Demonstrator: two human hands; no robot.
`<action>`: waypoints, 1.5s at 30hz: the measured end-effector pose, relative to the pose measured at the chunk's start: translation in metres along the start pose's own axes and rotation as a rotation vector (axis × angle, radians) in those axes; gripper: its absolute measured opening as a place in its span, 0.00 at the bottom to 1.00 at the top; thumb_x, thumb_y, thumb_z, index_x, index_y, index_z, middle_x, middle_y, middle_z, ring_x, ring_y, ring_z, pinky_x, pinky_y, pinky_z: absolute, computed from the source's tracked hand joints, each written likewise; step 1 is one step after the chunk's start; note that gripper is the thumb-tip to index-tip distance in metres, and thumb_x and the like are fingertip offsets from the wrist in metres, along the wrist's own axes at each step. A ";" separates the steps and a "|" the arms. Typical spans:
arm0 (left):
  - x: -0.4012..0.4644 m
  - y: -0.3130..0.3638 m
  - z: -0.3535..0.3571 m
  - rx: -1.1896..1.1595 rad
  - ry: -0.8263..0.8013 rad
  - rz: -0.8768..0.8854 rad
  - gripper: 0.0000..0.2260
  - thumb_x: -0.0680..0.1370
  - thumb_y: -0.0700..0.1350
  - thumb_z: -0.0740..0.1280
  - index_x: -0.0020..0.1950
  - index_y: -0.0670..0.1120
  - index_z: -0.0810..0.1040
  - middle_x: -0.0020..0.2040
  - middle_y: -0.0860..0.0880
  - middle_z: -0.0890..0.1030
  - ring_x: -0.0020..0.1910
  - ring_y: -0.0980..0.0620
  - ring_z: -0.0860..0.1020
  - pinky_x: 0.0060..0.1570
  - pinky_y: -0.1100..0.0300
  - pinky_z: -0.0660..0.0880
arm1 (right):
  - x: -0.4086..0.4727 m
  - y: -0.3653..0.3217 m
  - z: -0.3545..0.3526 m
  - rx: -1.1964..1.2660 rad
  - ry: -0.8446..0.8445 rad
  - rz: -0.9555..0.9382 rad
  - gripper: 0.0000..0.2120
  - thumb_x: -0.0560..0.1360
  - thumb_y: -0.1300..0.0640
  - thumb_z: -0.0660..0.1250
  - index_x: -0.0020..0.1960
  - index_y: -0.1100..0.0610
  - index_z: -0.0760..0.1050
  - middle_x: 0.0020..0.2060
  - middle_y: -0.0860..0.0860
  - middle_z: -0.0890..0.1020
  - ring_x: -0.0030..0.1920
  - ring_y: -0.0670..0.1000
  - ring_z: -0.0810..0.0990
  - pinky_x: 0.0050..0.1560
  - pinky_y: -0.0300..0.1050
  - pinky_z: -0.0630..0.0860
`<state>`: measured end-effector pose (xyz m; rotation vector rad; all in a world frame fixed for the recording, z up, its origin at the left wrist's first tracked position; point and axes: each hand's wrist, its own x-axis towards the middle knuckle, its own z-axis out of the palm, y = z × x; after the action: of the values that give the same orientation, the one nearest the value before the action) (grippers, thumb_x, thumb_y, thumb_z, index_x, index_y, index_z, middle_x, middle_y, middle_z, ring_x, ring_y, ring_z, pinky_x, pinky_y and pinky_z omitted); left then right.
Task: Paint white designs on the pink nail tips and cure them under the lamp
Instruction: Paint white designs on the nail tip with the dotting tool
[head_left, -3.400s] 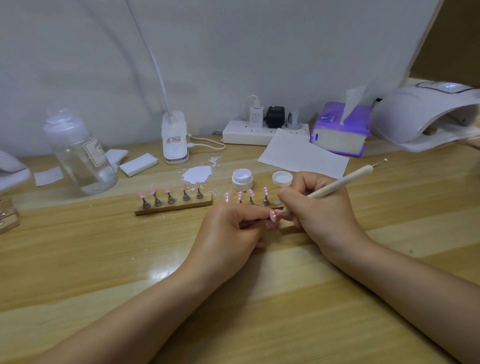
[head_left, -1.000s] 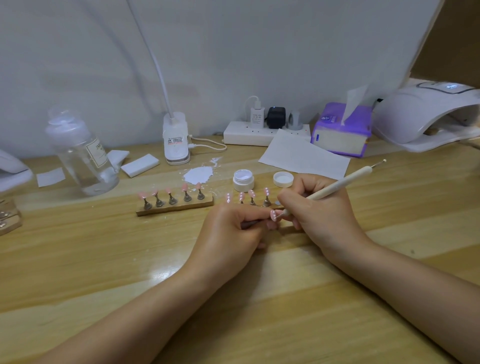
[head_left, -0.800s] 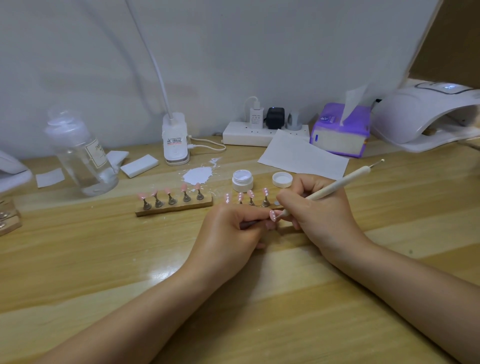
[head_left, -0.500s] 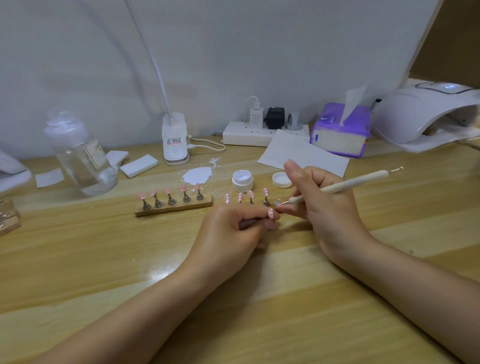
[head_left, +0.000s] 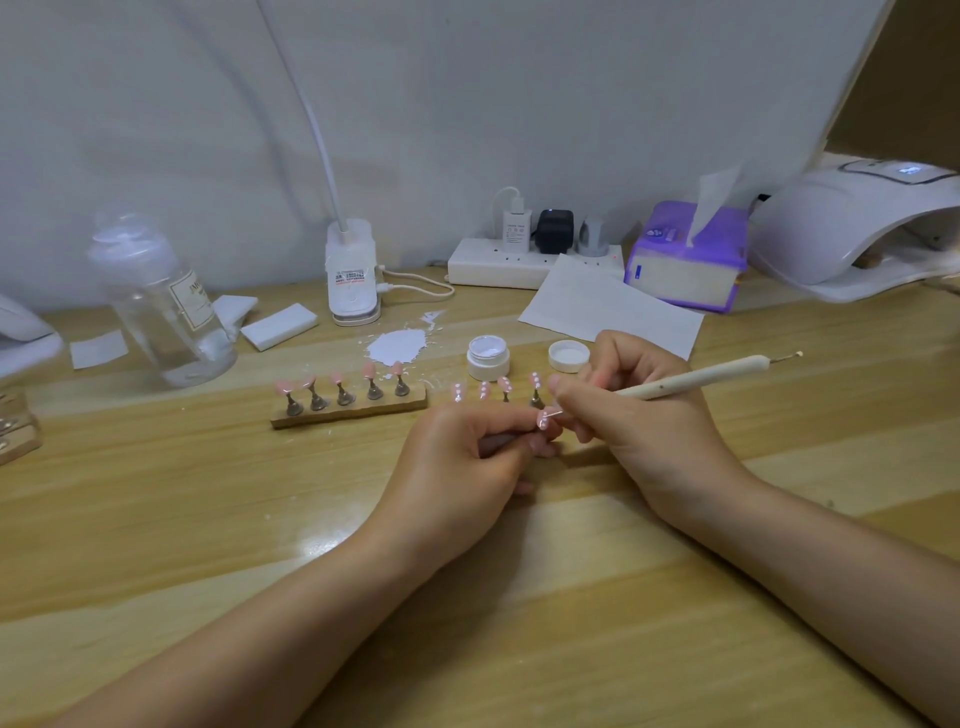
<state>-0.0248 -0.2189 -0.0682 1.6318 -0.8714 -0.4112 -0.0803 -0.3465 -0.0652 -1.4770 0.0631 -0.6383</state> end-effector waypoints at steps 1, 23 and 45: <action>0.000 0.000 0.000 0.002 -0.002 0.003 0.25 0.76 0.33 0.63 0.34 0.63 0.82 0.36 0.63 0.82 0.42 0.67 0.80 0.32 0.72 0.74 | 0.000 0.000 0.000 -0.014 0.009 -0.001 0.20 0.67 0.71 0.69 0.26 0.55 0.63 0.18 0.47 0.71 0.22 0.46 0.74 0.27 0.36 0.70; 0.001 -0.002 0.000 -0.014 0.033 -0.004 0.23 0.75 0.33 0.65 0.33 0.61 0.82 0.36 0.57 0.83 0.41 0.66 0.80 0.32 0.72 0.74 | 0.001 0.003 0.000 -0.074 -0.005 -0.023 0.19 0.65 0.75 0.64 0.27 0.58 0.61 0.18 0.46 0.70 0.20 0.41 0.71 0.25 0.33 0.67; 0.001 -0.002 0.000 -0.007 0.030 -0.012 0.24 0.75 0.32 0.64 0.32 0.61 0.82 0.36 0.58 0.83 0.41 0.66 0.80 0.31 0.73 0.74 | 0.001 0.002 0.001 -0.096 0.018 -0.021 0.17 0.62 0.69 0.67 0.25 0.56 0.61 0.18 0.48 0.69 0.21 0.43 0.69 0.25 0.34 0.66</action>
<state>-0.0235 -0.2197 -0.0703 1.6334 -0.8375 -0.3968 -0.0777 -0.3459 -0.0663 -1.5660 0.0929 -0.6737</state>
